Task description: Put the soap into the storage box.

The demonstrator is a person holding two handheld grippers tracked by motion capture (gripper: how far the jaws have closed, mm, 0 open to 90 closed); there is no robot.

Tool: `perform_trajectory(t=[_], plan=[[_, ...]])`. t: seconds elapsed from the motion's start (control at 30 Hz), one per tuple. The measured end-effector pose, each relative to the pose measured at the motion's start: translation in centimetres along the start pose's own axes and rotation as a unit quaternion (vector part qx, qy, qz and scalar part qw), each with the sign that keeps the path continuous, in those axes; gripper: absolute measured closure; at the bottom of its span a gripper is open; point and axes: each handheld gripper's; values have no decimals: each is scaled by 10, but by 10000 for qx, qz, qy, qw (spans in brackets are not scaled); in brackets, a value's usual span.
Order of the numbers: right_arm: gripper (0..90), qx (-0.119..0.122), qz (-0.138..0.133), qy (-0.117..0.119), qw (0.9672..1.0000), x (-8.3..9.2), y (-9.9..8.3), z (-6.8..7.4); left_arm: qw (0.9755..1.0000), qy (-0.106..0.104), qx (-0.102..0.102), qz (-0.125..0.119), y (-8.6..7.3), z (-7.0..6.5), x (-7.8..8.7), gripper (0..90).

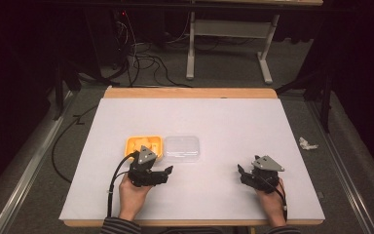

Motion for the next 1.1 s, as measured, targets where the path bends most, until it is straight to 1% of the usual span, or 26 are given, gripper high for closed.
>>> perform_trajectory(t=[0.3, 0.57, 0.8, 0.87, 1.1], plan=[[275, 10, 1, -1, 10000, 0, 0, 0, 10000, -33, 25, 23, -7, -1, 0, 286], [275, 23, -1, -2, 10000, 0, 0, 0, 10000, -45, 40, 68, -11, -2, -4, 285], [275, 27, 1, 2, 10000, 0, 0, 0, 9999, -58, 122, 64, -15, 0, -5, 285], [275, 19, 5, 5, 10000, 0, 0, 0, 9999, -47, 99, 73, -16, 0, -5, 285], [275, 29, -5, 3, 10000, 0, 0, 0, 9999, -46, 149, 58, -19, 2, -6, 285]])
Point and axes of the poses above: each handheld gripper's, and its own axes: x roughly backward along the jaws, y roughly out of its top, z roughly to its left, and after that the axes turned 15 degrees about z, right-handed
